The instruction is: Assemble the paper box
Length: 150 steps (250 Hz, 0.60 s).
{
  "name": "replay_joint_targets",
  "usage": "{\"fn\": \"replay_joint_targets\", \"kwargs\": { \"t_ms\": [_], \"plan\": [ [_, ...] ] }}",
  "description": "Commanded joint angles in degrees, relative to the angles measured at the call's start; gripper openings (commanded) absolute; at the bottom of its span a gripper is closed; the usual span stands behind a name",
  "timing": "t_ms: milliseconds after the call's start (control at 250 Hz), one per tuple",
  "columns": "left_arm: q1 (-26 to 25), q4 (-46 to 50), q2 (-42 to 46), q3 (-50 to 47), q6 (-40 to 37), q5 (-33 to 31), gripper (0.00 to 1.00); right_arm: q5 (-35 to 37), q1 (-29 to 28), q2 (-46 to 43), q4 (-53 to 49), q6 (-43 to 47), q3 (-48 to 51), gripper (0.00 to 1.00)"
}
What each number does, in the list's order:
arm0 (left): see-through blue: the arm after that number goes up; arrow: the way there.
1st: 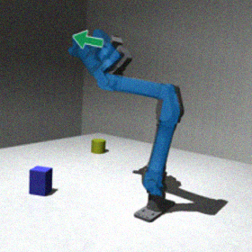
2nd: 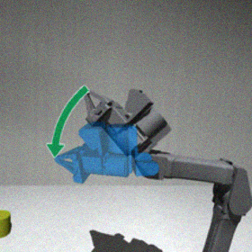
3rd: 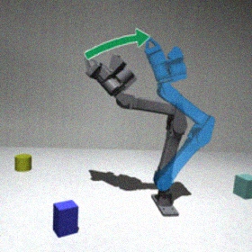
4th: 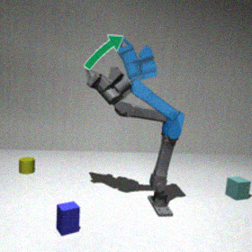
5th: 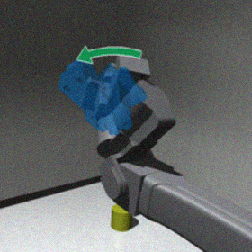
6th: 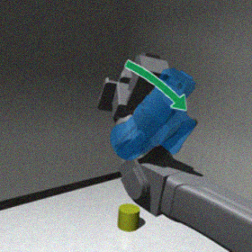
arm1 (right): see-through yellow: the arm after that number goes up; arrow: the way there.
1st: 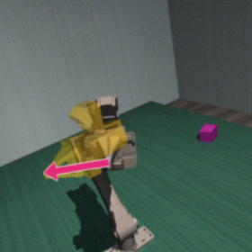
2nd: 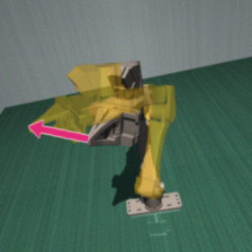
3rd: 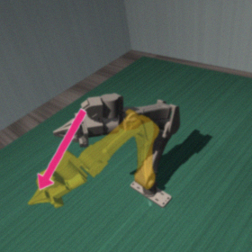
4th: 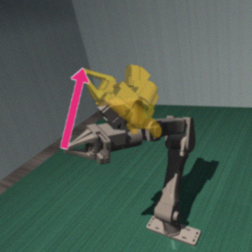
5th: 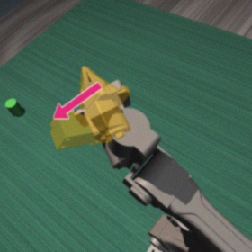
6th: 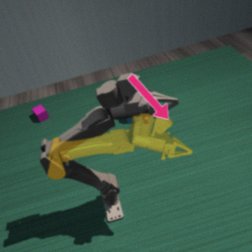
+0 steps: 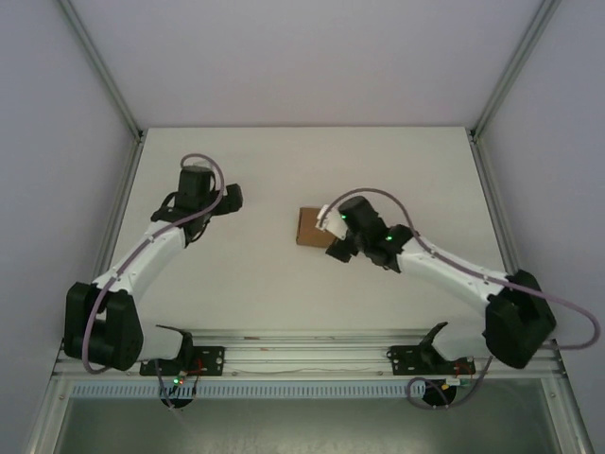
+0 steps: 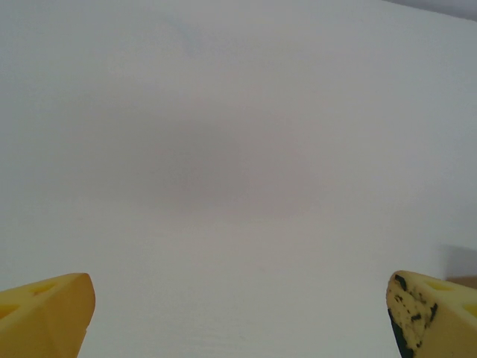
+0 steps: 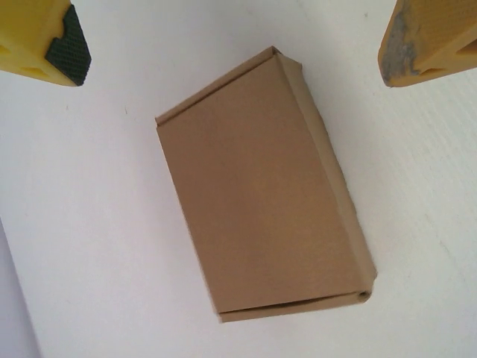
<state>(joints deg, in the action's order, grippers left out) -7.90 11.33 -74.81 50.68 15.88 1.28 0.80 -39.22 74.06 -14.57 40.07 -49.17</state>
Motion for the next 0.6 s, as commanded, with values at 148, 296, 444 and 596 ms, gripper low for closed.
{"fn": "replay_joint_targets", "kwargs": {
  "t_ms": [148, 296, 444, 596],
  "plan": [
    [5.7, -32.7, 6.9, -18.4, -6.1, -9.1, 1.0, 6.2, 20.4, -10.3, 25.3, -38.0, 13.6, 1.0],
    [6.6, -49.2, 4.1, -26.4, -9.7, -11.8, 1.0, 10.1, 28.2, -6.4, 33.1, -43.8, 18.2, 1.0],
    [7.6, -51.0, 1.2, -25.5, -10.8, -8.9, 1.0, 14.4, 29.6, -1.0, 44.6, -38.5, 22.8, 1.0],
    [8.6, -60.5, -0.3, -28.4, -14.3, -7.7, 1.0, 15.1, 32.2, 6.5, 64.1, -37.2, 29.2, 1.0]
  ]
}}
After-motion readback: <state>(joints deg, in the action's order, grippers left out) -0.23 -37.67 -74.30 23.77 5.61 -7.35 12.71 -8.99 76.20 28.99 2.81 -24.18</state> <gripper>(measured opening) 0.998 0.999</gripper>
